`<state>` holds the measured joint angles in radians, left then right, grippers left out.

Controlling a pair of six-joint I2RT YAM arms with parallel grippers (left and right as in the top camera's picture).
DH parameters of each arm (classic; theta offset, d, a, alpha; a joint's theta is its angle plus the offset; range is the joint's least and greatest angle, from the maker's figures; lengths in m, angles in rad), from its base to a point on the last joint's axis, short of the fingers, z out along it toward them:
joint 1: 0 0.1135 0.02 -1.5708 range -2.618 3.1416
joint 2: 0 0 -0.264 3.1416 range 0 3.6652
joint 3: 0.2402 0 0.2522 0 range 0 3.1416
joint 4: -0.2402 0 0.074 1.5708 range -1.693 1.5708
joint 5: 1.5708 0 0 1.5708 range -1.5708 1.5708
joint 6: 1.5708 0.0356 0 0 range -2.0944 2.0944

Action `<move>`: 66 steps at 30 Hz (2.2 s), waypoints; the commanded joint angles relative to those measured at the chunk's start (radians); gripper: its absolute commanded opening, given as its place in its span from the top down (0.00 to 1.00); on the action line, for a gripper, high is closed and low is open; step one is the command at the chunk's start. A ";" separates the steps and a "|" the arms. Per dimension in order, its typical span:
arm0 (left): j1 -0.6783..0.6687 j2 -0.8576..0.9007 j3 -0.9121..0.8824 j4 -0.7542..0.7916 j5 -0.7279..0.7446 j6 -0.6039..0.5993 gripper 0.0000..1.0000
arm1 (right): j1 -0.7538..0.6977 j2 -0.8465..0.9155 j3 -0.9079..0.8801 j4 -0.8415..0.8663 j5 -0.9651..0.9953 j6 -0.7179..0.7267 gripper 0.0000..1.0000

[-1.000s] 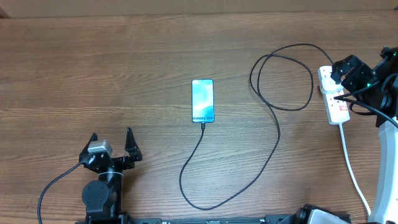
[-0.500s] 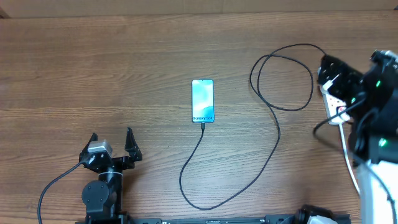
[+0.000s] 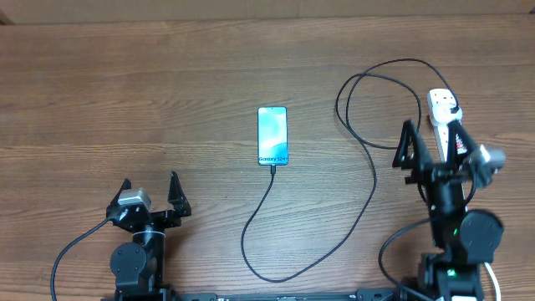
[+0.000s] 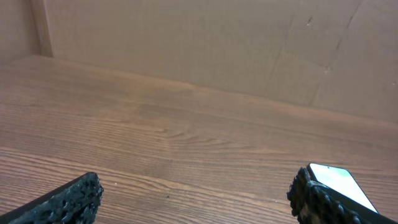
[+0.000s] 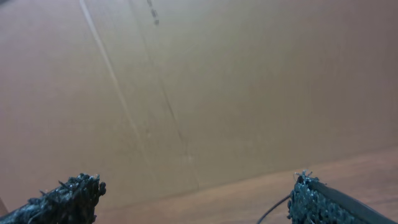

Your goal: Plug charger to phone and switch on socket

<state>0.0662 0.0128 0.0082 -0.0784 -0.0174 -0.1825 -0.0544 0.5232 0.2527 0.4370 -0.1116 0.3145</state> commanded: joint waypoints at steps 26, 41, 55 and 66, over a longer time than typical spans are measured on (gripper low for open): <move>0.006 -0.009 -0.003 0.000 0.014 0.019 0.00 | 0.048 -0.520 -0.245 -0.521 0.082 0.003 0.00; 0.006 -0.009 -0.003 0.000 0.014 0.019 0.00 | 0.048 -0.520 -0.245 -0.521 0.093 -0.007 0.00; 0.006 -0.009 -0.003 0.000 0.014 0.019 0.00 | 0.048 -0.520 -0.245 -0.521 0.093 -0.007 0.00; 0.006 -0.009 -0.003 0.000 0.014 0.019 0.00 | 0.048 -0.520 -0.245 -0.521 0.093 -0.007 0.00</move>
<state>0.0662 0.0128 0.0082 -0.0788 -0.0174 -0.1825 -0.0124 0.0128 0.0185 -0.0891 -0.0330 0.3134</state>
